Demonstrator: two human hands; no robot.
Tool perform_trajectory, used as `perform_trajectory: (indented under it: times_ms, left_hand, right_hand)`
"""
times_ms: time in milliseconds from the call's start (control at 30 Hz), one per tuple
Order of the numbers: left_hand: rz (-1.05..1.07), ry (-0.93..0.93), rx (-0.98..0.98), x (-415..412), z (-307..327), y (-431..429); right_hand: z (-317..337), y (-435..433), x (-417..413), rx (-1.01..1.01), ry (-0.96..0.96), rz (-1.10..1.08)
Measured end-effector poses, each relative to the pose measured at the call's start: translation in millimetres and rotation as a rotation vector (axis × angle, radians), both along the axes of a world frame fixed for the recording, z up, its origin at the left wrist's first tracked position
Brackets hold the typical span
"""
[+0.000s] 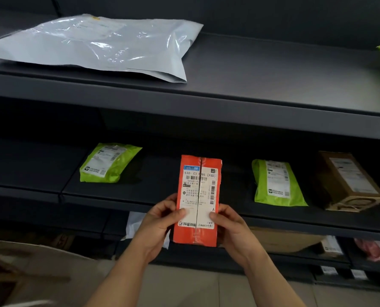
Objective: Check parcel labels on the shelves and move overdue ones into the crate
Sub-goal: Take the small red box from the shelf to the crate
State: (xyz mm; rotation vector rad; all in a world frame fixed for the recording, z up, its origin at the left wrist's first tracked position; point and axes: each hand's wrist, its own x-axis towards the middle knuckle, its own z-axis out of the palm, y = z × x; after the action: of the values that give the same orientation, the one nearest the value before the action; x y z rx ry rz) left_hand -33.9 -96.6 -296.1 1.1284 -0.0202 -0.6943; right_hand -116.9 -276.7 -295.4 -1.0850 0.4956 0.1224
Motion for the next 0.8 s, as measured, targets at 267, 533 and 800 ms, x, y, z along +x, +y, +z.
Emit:
perform_trajectory:
  times_ms: [267, 533, 800]
  left_hand:
    - [-0.001, -0.002, 0.035, -7, 1, 0]
    - [-0.021, 0.028, 0.104, -5, 14, 0]
    - [-0.241, 0.004, 0.257, 7, 29, -14]
  right_hand:
    - [6, 3, -9, -0.006, -0.003, -0.018]
    - [10, 15, -10, 0.049, 0.044, -0.138]
    - [30, 33, -27, 0.037, 0.086, -0.431]
